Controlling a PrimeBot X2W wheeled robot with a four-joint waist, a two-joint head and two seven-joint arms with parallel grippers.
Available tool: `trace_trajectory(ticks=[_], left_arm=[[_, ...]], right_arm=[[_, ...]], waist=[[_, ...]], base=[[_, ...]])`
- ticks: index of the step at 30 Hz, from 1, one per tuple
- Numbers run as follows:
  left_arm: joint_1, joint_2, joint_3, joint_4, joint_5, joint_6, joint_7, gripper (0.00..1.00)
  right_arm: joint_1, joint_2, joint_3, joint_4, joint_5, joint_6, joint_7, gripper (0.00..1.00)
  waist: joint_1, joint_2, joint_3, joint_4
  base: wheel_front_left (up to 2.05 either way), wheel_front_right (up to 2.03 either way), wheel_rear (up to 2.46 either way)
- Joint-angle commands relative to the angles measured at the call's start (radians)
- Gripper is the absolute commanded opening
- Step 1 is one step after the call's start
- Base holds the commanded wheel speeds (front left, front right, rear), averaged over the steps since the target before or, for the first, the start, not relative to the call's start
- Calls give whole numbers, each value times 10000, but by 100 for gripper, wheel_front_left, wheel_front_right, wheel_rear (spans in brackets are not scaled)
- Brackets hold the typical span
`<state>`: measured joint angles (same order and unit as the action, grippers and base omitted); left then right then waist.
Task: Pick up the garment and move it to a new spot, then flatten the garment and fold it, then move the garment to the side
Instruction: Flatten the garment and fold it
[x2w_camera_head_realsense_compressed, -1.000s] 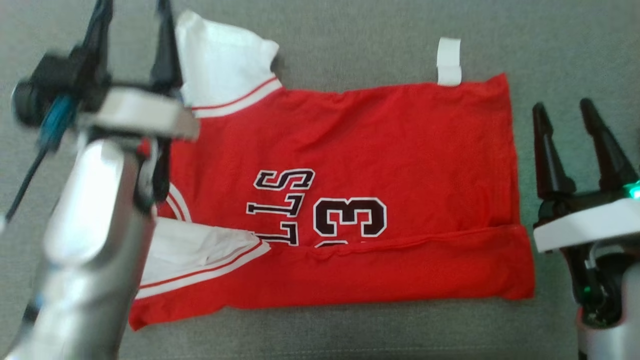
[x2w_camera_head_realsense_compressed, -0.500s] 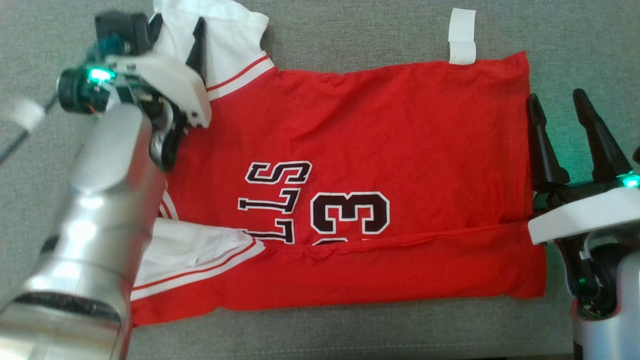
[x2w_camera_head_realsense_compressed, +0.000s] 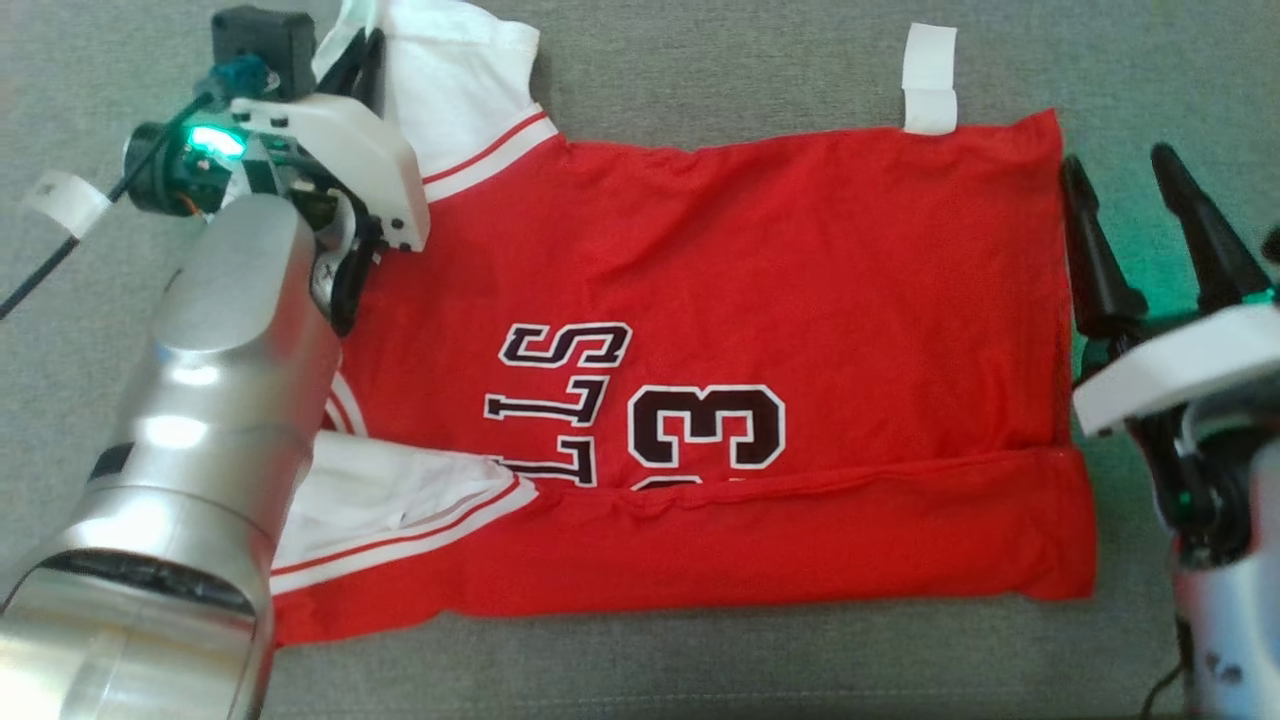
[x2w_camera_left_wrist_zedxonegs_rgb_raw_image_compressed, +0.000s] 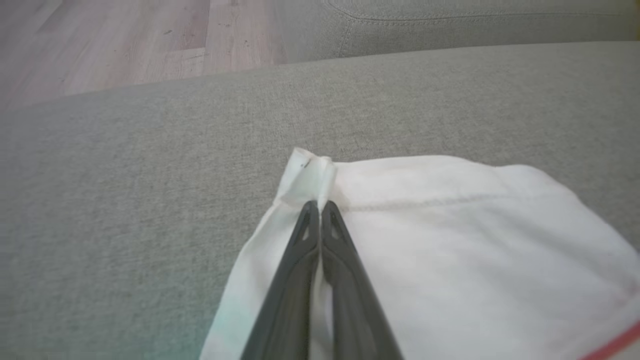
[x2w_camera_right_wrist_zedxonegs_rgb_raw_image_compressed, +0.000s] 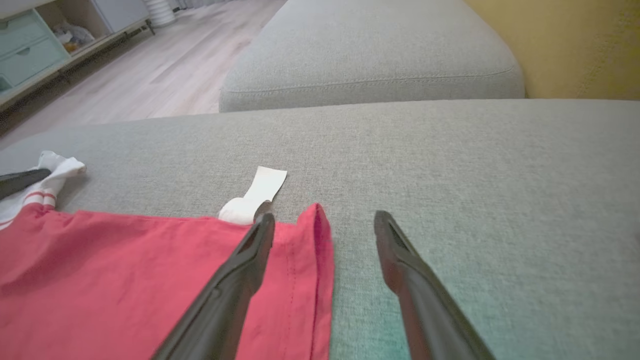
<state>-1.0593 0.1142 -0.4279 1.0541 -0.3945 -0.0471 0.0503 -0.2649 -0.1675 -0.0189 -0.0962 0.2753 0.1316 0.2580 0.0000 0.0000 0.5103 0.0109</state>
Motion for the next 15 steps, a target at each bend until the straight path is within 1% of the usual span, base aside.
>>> trace_trajectory(ticks=[1,6,11,13,14,15], left_arm=[[61,322,115,-61,43,46,-153,0],[-53,227,127,11,-44,-50,-785,0],[-33,183,181,19,-175,-131,-1372,0],[-8,165,212,11,-243,-167,-1588,0],[8,155,227,9,-276,-180,-1685,0],[8,155,227,9,-276,-180,-1685,0]], right_arm=[[-200,-221,276,-116,83,-9,98,100],[-870,-729,785,1107,347,-9,271,100],[-1397,-1029,1226,2289,566,-9,624,100],[-1565,-1166,1448,2736,680,-9,925,100],[-1623,-1252,1563,2951,732,-9,1159,76],[-1623,-1252,1563,2951,732,-9,1159,76]], waist=[[0,0,-28,88],[0,0,-58,331],[0,0,-66,475],[0,0,-73,516],[0,0,-83,539],[0,0,-83,539]], base=[[0,0,0],[0,0,0],[0,0,0],[0,0,0],[0,0,0],[0,0,0]])
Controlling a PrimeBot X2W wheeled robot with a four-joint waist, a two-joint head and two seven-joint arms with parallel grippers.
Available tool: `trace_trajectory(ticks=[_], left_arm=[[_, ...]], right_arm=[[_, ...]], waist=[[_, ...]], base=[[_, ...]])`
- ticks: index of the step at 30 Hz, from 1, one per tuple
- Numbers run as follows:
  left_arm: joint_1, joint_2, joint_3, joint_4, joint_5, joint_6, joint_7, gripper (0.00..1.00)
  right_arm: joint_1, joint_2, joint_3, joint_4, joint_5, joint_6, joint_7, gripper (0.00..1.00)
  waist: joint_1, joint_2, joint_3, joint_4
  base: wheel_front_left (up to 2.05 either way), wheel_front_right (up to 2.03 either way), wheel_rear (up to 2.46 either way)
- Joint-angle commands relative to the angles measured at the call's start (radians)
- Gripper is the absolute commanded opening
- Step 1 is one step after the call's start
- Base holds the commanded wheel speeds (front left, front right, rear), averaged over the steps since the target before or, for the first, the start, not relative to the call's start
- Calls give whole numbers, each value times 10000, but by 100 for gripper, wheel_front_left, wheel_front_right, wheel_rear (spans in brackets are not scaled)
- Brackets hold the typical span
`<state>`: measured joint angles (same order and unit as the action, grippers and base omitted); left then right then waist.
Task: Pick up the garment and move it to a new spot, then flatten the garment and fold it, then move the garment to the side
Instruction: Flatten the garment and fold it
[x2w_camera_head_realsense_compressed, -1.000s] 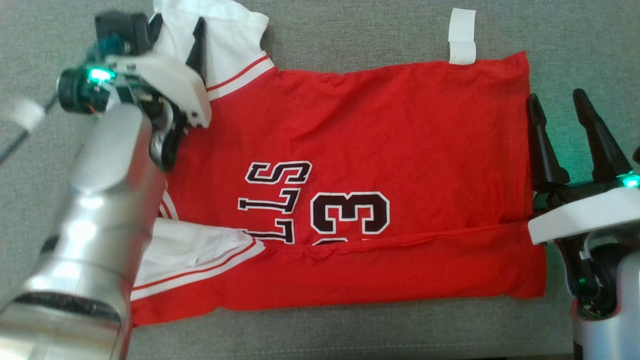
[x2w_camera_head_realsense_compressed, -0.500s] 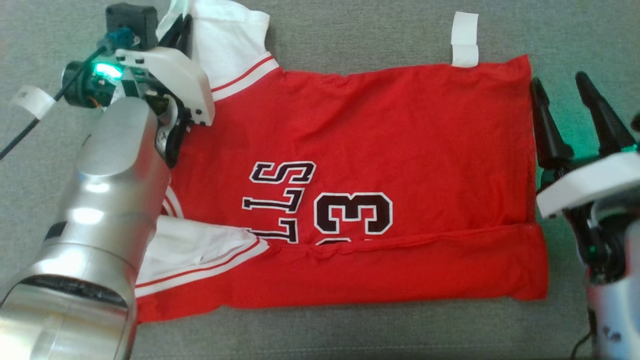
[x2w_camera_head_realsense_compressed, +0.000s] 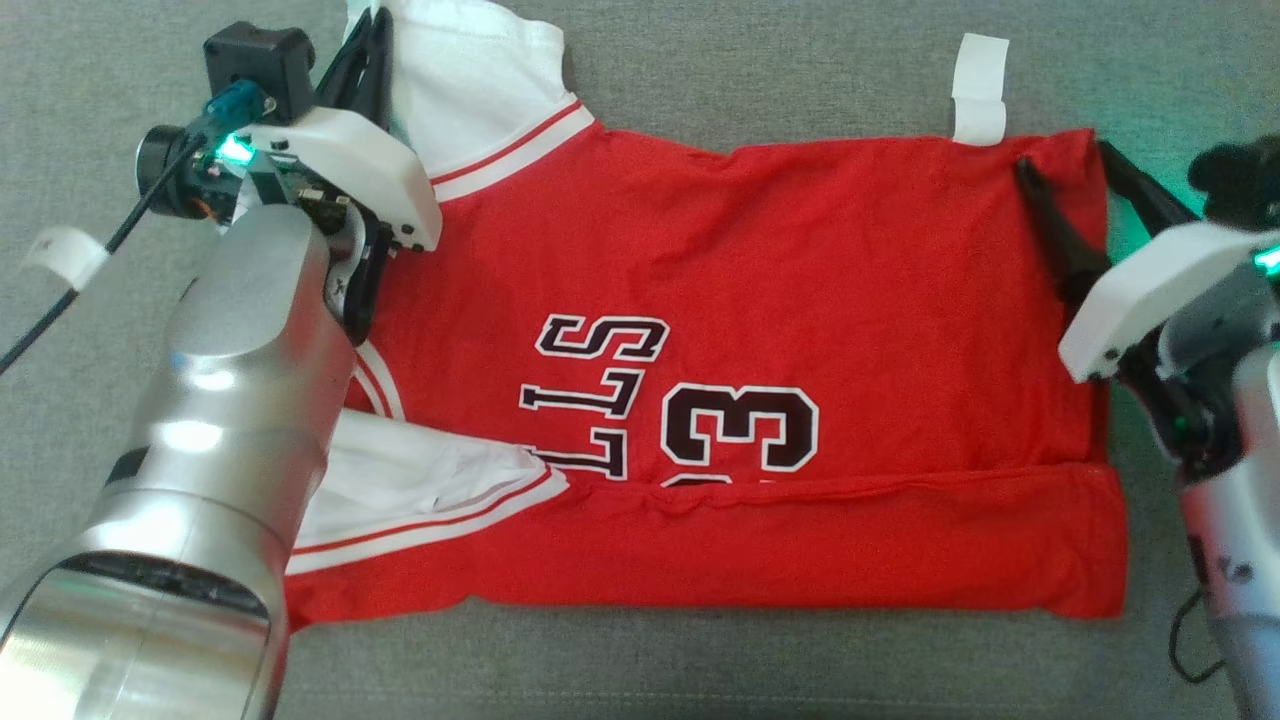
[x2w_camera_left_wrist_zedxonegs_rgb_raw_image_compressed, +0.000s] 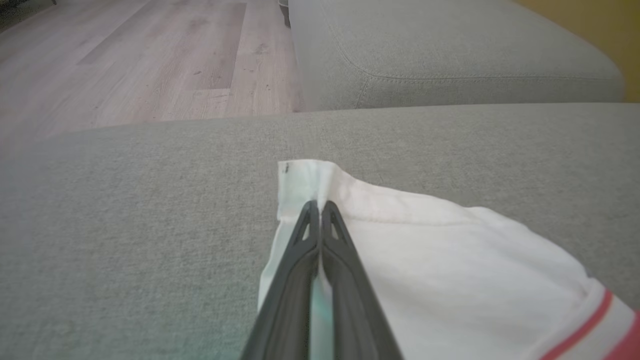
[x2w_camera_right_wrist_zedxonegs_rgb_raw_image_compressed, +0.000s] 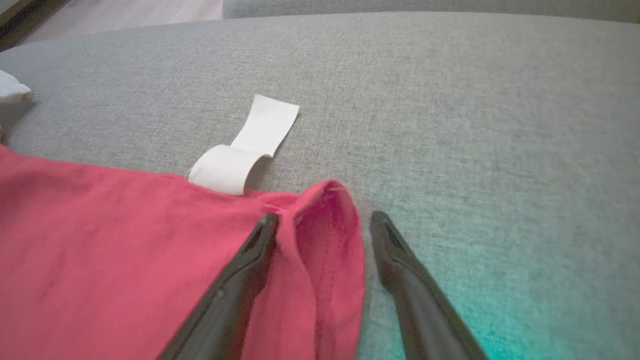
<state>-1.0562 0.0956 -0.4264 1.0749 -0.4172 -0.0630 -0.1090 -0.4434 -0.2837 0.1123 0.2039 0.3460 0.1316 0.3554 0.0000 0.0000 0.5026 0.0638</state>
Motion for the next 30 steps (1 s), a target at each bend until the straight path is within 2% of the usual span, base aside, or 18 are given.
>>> trace_trajectory(ticks=[1,2,6,15,20,25,30], left_arm=[[-1,328,241,-207,-98,-34,-200,0],[22,332,243,-208,-109,-30,-292,0],[172,391,369,-313,-248,9,-751,0],[1307,839,1020,-1753,-655,262,-1460,0],[2823,1023,1432,-3643,-804,543,-1517,0],[5075,1086,1634,-6002,-897,1072,-1521,0],[7311,1093,1725,-8097,-1189,1755,-1067,0]], right_arm=[[116,-140,314,111,123,-9,387,20],[98,-193,374,243,217,-9,647,0],[61,-301,311,16,417,-9,827,0],[529,59,-609,-960,395,-9,-407,0],[1126,315,-969,-1344,389,-9,-820,0],[2042,584,-1188,-1806,404,-9,-989,0],[2940,821,-1196,-2161,466,-9,-1062,0]], waist=[[0,0,-23,32],[0,0,-43,54],[0,0,-160,87],[0,0,-715,46],[0,0,-980,120],[0,0,-1177,163],[0,0,-1351,169]], base=[[0,0,0],[0,0,0],[0,0,0],[0,0,0],[0,0,0],[0,0,0],[0,0,0]])
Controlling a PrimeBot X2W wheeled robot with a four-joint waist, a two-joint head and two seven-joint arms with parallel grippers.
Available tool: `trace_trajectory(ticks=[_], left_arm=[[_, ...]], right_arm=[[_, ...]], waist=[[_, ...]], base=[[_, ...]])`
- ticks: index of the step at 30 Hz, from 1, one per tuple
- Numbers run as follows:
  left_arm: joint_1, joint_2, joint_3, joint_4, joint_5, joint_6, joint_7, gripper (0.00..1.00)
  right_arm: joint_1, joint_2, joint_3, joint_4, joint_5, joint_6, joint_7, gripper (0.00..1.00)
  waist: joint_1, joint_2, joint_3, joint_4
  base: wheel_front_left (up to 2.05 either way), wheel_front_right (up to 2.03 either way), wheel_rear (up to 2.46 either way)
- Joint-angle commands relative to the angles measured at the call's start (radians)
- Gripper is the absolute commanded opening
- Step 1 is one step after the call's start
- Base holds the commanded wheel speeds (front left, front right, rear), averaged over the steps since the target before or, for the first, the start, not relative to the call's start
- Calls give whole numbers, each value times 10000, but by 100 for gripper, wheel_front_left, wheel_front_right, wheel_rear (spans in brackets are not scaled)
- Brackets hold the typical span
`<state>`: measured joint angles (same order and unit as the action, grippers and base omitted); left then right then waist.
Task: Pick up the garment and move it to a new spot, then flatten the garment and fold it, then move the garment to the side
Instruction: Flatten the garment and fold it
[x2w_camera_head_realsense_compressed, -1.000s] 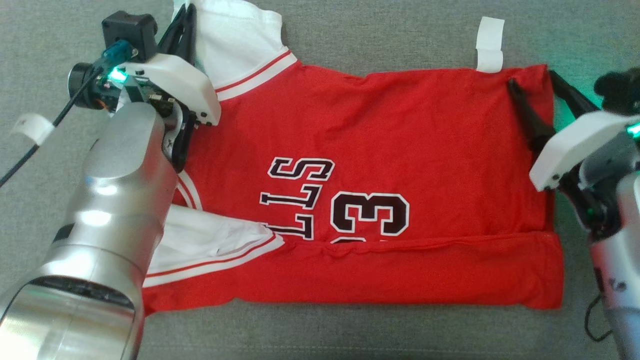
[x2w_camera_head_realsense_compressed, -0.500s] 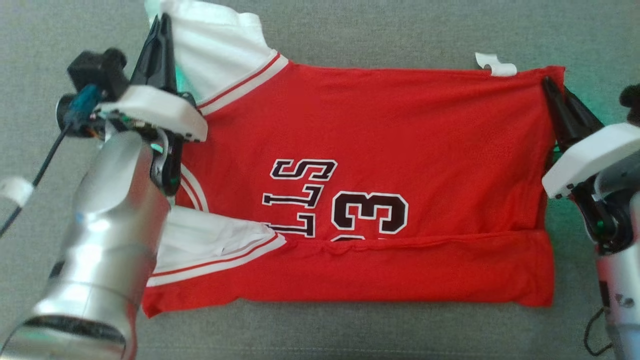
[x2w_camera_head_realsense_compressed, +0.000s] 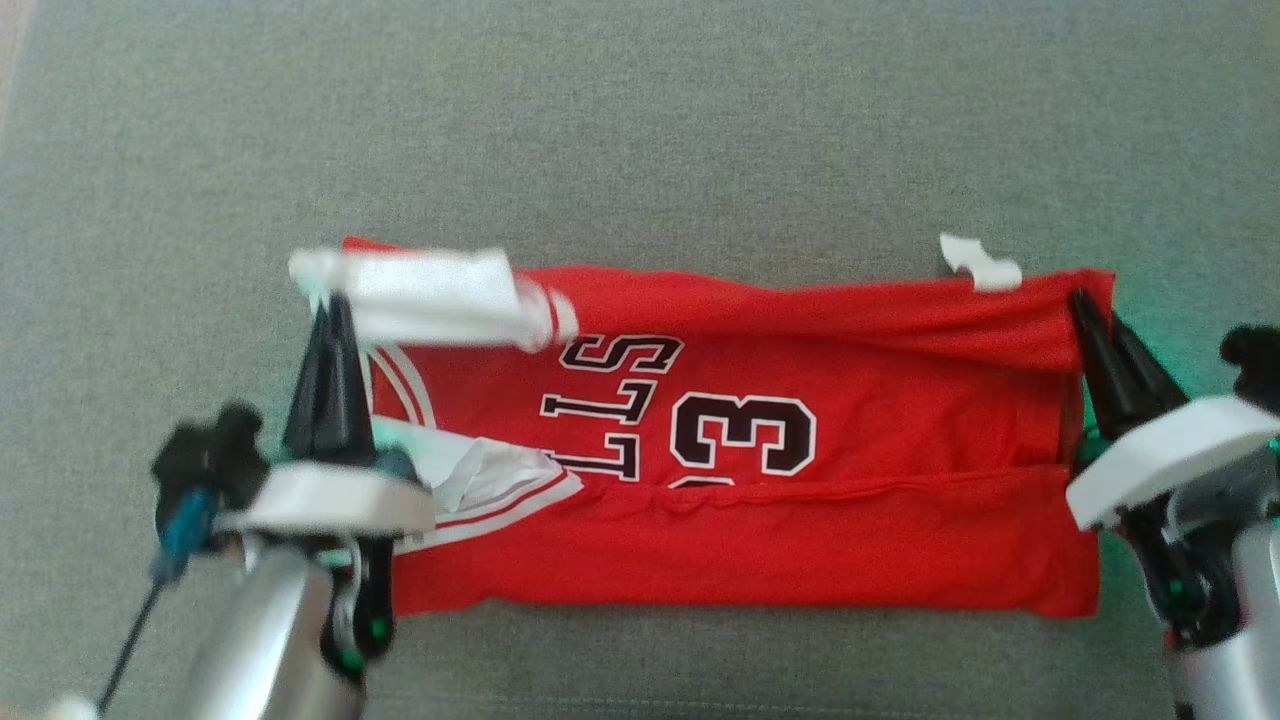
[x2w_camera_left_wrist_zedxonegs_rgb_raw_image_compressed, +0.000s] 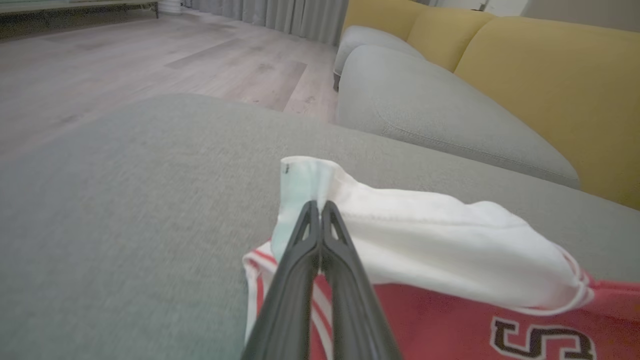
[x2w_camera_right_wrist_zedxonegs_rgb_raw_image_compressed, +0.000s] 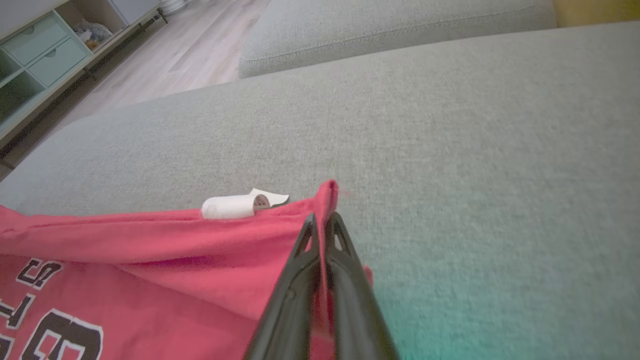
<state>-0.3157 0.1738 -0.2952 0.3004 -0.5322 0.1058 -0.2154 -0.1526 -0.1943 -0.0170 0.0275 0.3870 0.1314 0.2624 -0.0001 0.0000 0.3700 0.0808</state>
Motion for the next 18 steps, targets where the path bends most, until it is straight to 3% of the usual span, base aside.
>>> trace_trajectory(ticks=[1,8,9,11,12,13,14,15,16,17,18], left_arm=[[319,303,429,-749,-93,220,107,0],[2558,351,553,-2660,-449,1083,895,0],[2764,360,546,-2784,-493,1160,1019,0],[3071,347,532,-2883,-628,1231,1215,0],[3182,334,516,-2865,-716,1224,1314,0],[3265,302,533,-2831,-824,1208,1358,0],[3334,287,537,-2742,-902,1201,1415,7],[3334,287,537,-2742,-902,1201,1415,7],[3399,262,525,-2618,-1001,1181,1508,39],[3452,251,523,-2493,-1071,1167,1564,83],[3480,246,547,-2392,-1104,1164,1541,100]], right_arm=[[199,-48,67,-441,62,-7,-157,0],[1375,411,-239,-864,13,-7,-251,0],[1523,469,-268,-882,19,-7,-268,7],[1823,606,-287,-883,-12,-7,-188,48],[1958,665,-253,-878,-9,-7,-118,83],[2075,722,-237,-860,-3,-7,-61,100],[2179,769,-225,-841,-15,-7,-12,100],[2179,769,-225,-841,-15,-7,-12,100],[2272,803,-192,-828,-35,-7,32,100],[2366,839,-160,-814,-33,-7,81,100],[2464,871,-134,-811,-23,-7,134,100]], waist=[[1,0,-63,5],[1,0,-332,41],[1,0,-360,43],[1,0,-423,28],[1,0,-450,10],[1,0,-482,-14],[1,0,-517,-43],[1,0,-517,-43],[1,0,-554,-78],[1,0,-600,-112],[1,0,-643,-140]], base=[[0,0,0],[0,0,0],[0,0,0],[0,0,0],[0,0,0],[0,0,0],[0,0,0],[0,0,0],[0,0,0],[0,0,0],[0,0,0]])
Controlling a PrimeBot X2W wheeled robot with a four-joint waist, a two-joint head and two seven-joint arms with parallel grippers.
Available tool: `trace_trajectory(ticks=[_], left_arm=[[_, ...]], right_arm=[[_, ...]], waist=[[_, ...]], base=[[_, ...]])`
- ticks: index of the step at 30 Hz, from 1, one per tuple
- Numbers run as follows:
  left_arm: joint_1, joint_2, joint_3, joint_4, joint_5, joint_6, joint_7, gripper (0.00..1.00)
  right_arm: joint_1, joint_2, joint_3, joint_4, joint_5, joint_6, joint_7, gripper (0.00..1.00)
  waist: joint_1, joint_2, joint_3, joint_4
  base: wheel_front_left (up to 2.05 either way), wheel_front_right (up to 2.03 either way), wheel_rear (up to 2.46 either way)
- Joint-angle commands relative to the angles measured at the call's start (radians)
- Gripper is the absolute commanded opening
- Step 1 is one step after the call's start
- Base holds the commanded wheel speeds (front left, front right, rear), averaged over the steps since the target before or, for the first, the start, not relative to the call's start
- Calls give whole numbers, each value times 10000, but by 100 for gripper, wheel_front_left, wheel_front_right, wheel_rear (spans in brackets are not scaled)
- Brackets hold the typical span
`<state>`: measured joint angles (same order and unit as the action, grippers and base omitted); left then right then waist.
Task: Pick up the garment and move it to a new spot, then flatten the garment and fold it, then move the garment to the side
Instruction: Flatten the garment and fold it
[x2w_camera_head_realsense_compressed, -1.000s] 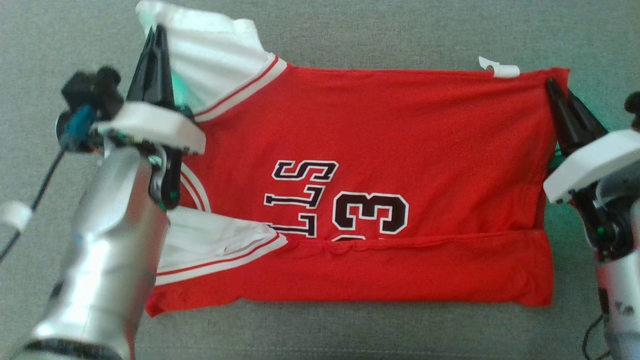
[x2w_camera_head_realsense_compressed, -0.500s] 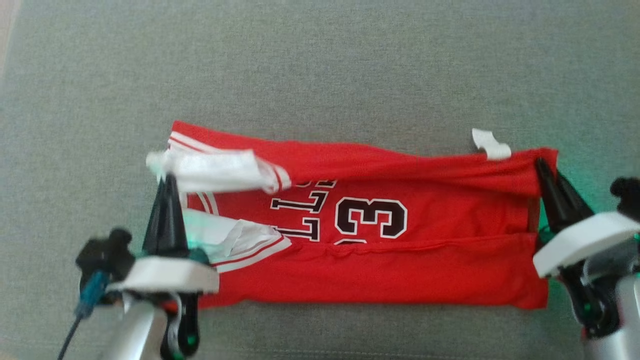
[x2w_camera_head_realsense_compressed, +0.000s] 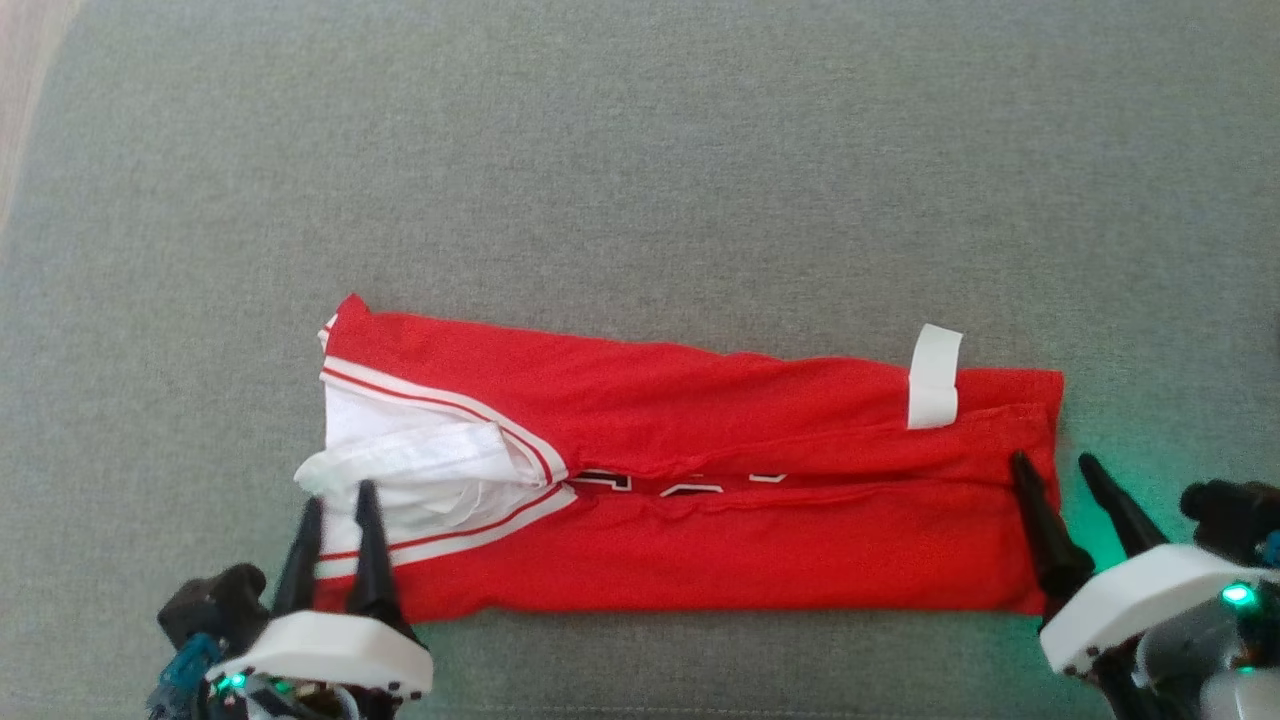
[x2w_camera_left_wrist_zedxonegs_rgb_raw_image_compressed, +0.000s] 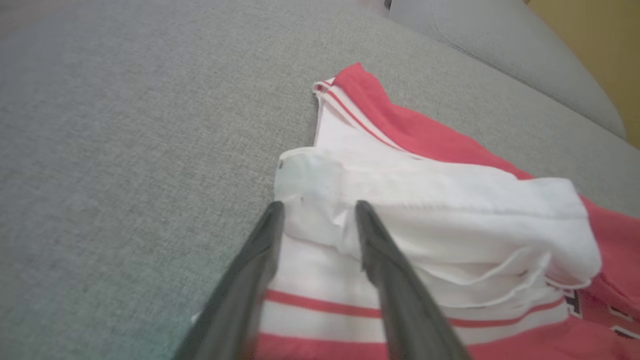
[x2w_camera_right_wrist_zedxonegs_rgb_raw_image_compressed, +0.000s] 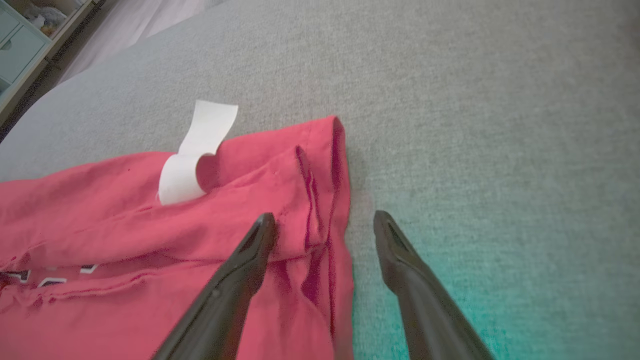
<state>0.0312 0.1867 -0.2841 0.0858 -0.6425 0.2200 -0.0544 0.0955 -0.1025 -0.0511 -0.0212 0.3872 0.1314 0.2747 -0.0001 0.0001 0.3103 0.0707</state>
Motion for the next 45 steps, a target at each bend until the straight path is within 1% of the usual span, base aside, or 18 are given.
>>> trace_trajectory(ticks=[1,3,7,11,14,18,23,28,35,38,41,42,45], left_arm=[[54,117,438,-114,-36,28,-36,100],[90,132,472,35,-13,53,-140,100],[53,410,554,-45,602,361,-758,100],[-180,768,586,-502,1368,735,-1248,100],[-447,967,519,-1057,1813,922,-1329,100],[-1049,1239,337,-1559,2278,1001,-1089,100],[-1826,1312,156,-1450,2527,955,-900,100],[-2189,1212,29,-985,2591,846,-1158,100],[-2235,1174,-121,-660,2586,719,-1329,100],[-2272,1161,-196,-600,2588,671,-1356,100],[-2291,1126,-265,-553,2573,643,-1372,100],[-2291,1126,-265,-553,2573,643,-1372,100],[-2333,1071,-328,-469,2565,617,-1425,100]], right_arm=[[82,-28,228,-338,-33,-7,50,100],[287,7,239,-432,-44,-7,110,100],[560,100,-30,-1072,-247,-7,132,100],[321,149,-169,-1741,-565,-7,23,100],[-54,181,-251,-2192,-850,-7,-89,100],[-627,197,-187,-2589,-959,-7,-194,100],[-1118,213,-75,-2699,-1095,-7,-253,100],[-1130,286,-120,-2611,-1166,-7,-261,100],[-863,369,-282,-2349,-1176,-7,-187,100],[-564,398,-335,-1802,-1107,-7,-139,100],[-327,430,-211,-976,-923,-7,-201,100],[-327,430,-211,-976,-923,-7,-201,100],[-301,451,-129,-28,-799,-7,-410,100]], waist=[[1,-1,-97,-66],[1,-1,-199,-107],[1,-1,-424,-192],[1,-1,-570,-272],[1,-1,-637,-321],[1,-1,-639,-325],[1,-1,-636,-309],[1,-1,-686,-263],[1,-1,-725,-143],[1,-1,-693,-34],[1,-1,-631,35],[1,-1,-631,35],[1,-1,-543,95]], base=[[0,0,0],[0,0,0],[0,0,0],[0,0,0],[0,0,0],[0,0,0],[0,0,0],[0,0,0],[0,0,0],[0,0,0],[0,0,0],[0,0,0],[0,0,0]])
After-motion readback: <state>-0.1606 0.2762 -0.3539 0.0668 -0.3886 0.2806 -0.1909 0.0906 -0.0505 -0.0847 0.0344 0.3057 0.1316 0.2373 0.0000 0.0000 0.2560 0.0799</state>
